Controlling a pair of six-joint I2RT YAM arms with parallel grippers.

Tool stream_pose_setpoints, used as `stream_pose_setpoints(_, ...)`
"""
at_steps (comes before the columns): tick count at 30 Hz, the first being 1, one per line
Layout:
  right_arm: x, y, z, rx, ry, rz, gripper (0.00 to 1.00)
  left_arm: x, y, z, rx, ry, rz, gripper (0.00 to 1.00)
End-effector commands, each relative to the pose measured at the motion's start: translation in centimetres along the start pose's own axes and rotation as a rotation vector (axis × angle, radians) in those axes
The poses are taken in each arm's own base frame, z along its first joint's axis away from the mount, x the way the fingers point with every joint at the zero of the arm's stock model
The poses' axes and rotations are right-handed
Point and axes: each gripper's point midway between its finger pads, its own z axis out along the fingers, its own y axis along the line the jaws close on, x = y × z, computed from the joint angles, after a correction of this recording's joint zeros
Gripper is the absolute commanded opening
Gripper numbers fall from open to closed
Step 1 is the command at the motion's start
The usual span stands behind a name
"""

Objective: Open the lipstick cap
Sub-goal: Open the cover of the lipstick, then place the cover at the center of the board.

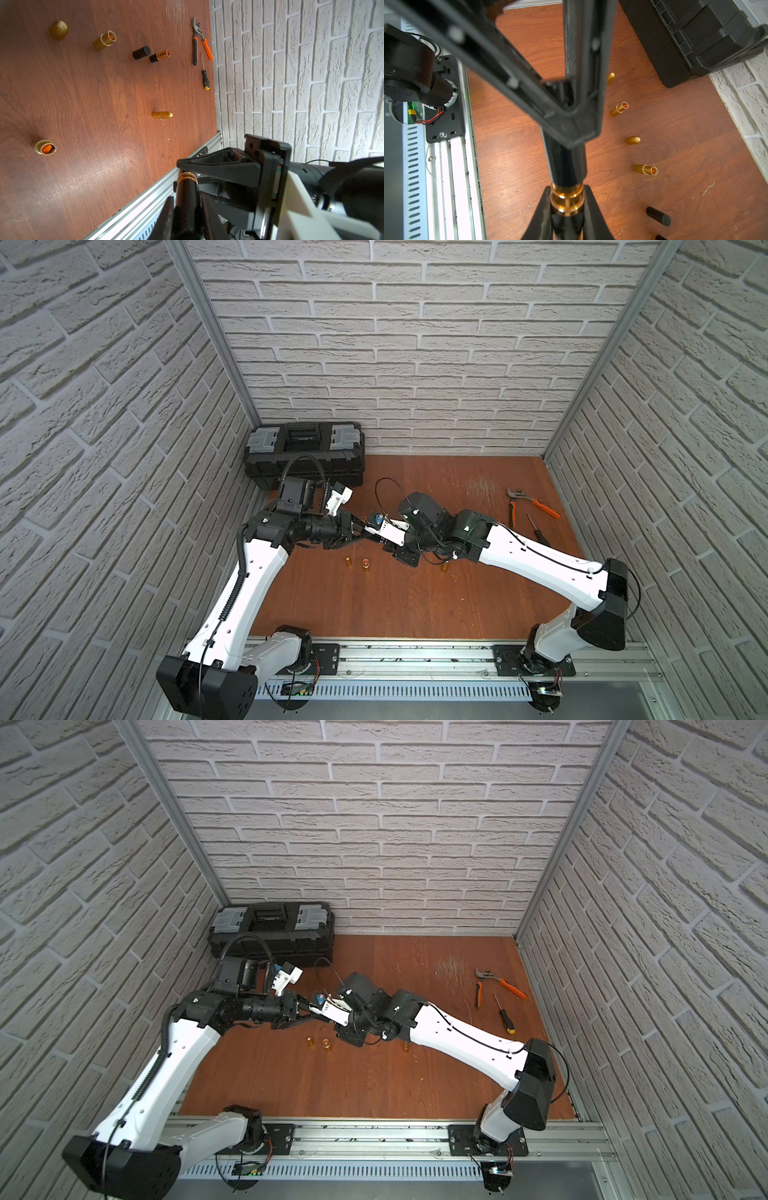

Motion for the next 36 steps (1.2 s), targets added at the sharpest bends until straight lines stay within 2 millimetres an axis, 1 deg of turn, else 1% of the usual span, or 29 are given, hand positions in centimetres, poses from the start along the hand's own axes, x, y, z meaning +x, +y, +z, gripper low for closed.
stream_pose_setpoints(1,0.5,-0.8,-0.4,0.05,0.011,-0.004,0.03,-0.1,-0.5,-0.7,0.035,-0.017,0.008,0.11)
stream_pose_setpoints(6,1.6,-1.4,-1.1,0.104,0.024,0.002,0.03,-0.8,-0.1,-1.6,0.027,-0.052,-0.003,0.11)
stream_pose_setpoints(9,2.9,-1.9,-1.6,0.149,0.052,0.008,0.03,-1.5,0.5,-2.1,-0.005,-0.084,-0.012,0.12)
stream_pose_setpoints(10,3.5,-2.1,-1.8,0.164,0.064,0.011,0.03,-1.8,1.0,-2.2,-0.042,-0.099,-0.013,0.13)
stream_pose_setpoints(12,4.2,-2.3,-2.4,0.186,0.074,0.017,0.03,-2.1,3.2,-1.9,-0.173,-0.105,-0.034,0.13)
stream_pose_setpoints(13,4.4,-2.5,-2.9,0.201,0.071,0.022,0.03,-2.2,4.3,-1.4,-0.243,-0.101,-0.033,0.13)
stream_pose_setpoints(15,4.3,-2.8,-4.0,0.223,0.057,0.032,0.03,-2.0,5.5,-0.1,-0.353,-0.089,0.001,0.13)
stream_pose_setpoints(18,3.5,-3.0,-6.2,0.241,0.006,0.05,0.03,-2.0,6.4,2.6,-0.475,-0.078,0.072,0.13)
stream_pose_setpoints(21,2.9,-3.2,-8.1,0.254,-0.038,0.058,0.03,-1.9,7.4,5.7,-0.602,-0.058,0.157,0.14)
stream_pose_setpoints(25,3.1,-3.4,-10.0,0.28,-0.049,0.066,0.03,-1.6,8.8,9.7,-0.709,-0.025,0.249,0.14)
stream_pose_setpoints(29,3.7,-3.5,-11.1,0.295,-0.057,0.074,0.04,-1.4,10.6,13.2,-0.768,0.023,0.296,0.15)
stream_pose_setpoints(33,4.2,-3.4,-11.2,0.298,-0.053,0.081,0.04,-1.0,12.6,15.5,-0.833,0.073,0.335,0.15)
stream_pose_setpoints(36,4.5,-3.4,-10.9,0.299,-0.043,0.082,0.04,-0.6,13.9,17.0,-0.832,0.083,0.343,0.14)
